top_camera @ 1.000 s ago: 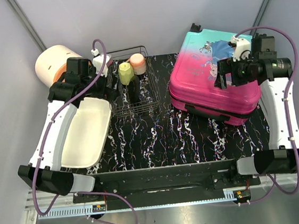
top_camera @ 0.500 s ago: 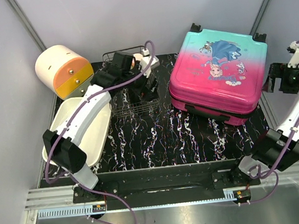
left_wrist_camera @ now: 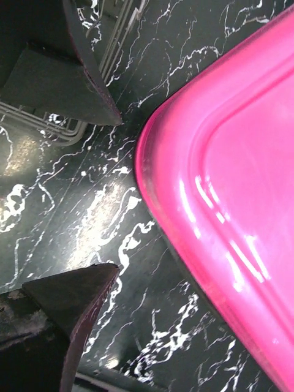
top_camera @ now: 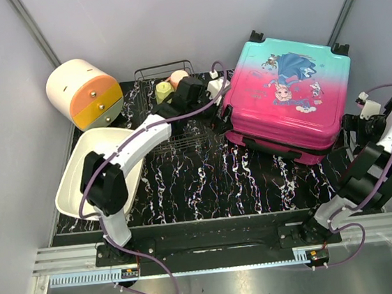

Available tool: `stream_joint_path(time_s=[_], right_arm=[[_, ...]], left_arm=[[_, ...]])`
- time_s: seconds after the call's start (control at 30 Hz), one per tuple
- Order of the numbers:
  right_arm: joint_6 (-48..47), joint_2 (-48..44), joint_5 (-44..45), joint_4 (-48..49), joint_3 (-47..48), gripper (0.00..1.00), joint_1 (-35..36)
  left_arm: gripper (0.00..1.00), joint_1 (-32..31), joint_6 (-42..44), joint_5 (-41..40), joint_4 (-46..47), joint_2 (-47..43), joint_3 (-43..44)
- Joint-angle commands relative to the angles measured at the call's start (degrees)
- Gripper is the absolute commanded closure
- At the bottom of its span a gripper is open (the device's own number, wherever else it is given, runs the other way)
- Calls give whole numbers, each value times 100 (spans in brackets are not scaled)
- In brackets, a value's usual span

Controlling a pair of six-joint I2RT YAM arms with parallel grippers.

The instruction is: Open, take out, and arrange the luggage

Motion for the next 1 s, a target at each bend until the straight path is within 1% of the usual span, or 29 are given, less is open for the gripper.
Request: stream_joint_path(time_s=[0.0, 0.03, 0.17, 0.2, 0.3, 0.33, 0.4, 0.5, 0.53, 0.6, 0.63, 0.67, 0.73, 0.77, 0.87, 0.97], right_arm=[[226, 353, -751, 410, 9, 14, 111], [348, 458, -979, 498, 9, 14, 146], [797, 687, -1350, 1138, 53, 17, 550], [850, 731, -1420, 1193, 123, 18, 751], [1052, 863, -1605, 1430, 333, 22, 1068], [1079, 889, -1840, 1422, 404, 23, 1069], [1097, 881, -1982, 1396, 623, 25, 1069], [344, 513, -2070, 966, 660, 26, 965], [-381, 146, -2384, 800, 599, 26, 677], [-1097, -233, -2650, 272, 415, 26, 316], [-1979, -531, -2773, 44, 379, 26, 174], [-2406, -647, -2783, -428, 326, 26, -53], [-3336, -849, -2861, -852, 142, 27, -266], [-3498, -859, -2897, -881, 63, 27, -493], [-4122, -702, -3143, -907, -219, 27, -784], [-4799, -394, -3161, -899, -421, 26, -794]], left_arm=[[1, 35, -560, -396, 1451, 244, -73], [1, 44, -561, -501, 1530, 315, 32], [1, 70, -561, -722, 1505, 623, 393], [1, 97, -561, -722, 1505, 675, 437], [1, 150, -561, -582, 1523, 693, 464], [1, 150, -534, -581, 1488, 676, 464], [1, 176, -525, -608, 1452, 632, 455], [1, 246, -561, -459, 1417, 440, 437], [1, 246, -561, -397, 1452, 343, 350], [1, 246, -569, -179, 1531, 1, 183], [1, 238, -561, -107, 1601, -114, 8], [1, 238, -561, -28, 1628, -324, -72], [1, 246, -561, 235, 1741, -527, -378], [1, 246, -552, 314, 1794, -720, -485], [1, 229, -464, 675, 2005, -1037, -880], [1, 229, -324, 807, 2146, -1283, -1162]])
